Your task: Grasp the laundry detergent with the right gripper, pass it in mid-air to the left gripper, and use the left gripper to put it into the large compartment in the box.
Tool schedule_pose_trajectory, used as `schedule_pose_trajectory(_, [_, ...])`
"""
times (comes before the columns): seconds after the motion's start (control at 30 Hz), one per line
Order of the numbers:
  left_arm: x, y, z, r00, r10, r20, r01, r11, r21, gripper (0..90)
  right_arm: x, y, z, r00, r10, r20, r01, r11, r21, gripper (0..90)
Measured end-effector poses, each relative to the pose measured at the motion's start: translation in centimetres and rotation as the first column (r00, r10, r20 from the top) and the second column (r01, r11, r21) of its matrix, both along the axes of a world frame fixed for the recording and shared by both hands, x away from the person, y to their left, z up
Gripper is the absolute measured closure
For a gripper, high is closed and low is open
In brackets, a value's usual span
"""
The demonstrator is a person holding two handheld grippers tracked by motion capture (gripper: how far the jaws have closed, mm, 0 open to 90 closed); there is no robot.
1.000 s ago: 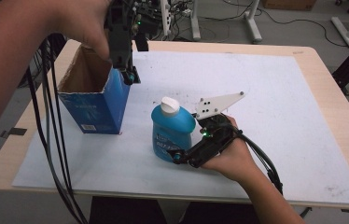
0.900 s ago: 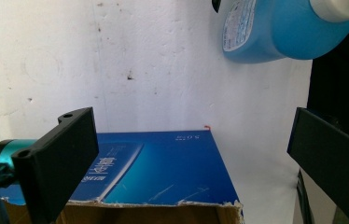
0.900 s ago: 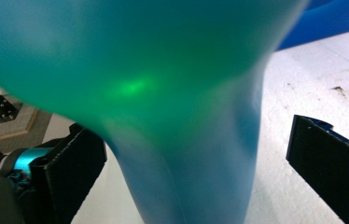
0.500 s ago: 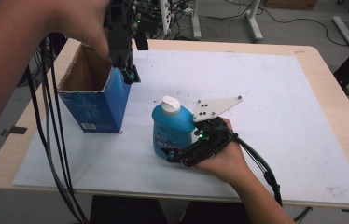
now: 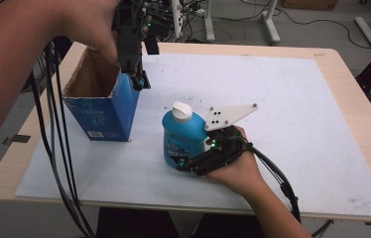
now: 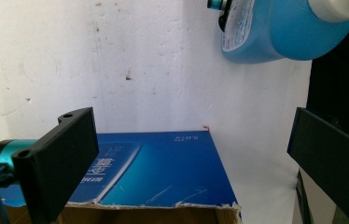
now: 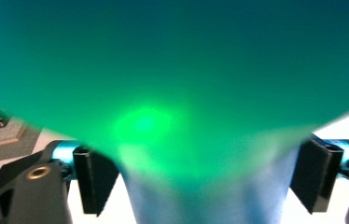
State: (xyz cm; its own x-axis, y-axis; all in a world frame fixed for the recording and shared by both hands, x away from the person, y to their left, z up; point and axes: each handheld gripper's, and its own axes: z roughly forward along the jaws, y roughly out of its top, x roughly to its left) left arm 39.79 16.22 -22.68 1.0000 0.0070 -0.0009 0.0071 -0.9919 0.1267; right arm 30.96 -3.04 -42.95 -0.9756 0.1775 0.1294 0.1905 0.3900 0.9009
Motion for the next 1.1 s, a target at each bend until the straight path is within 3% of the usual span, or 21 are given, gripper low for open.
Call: schedule_pose_trajectory(1.1, [0.05, -0.04, -0.21, 1.0000, 0.004, -0.004, -0.004, 0.9999, 0.011, 1.8, -0.13, 0.01, -0.34, 0.9994, 0.000, 0.034, -0.001, 1.000, 0.025, 36.6])
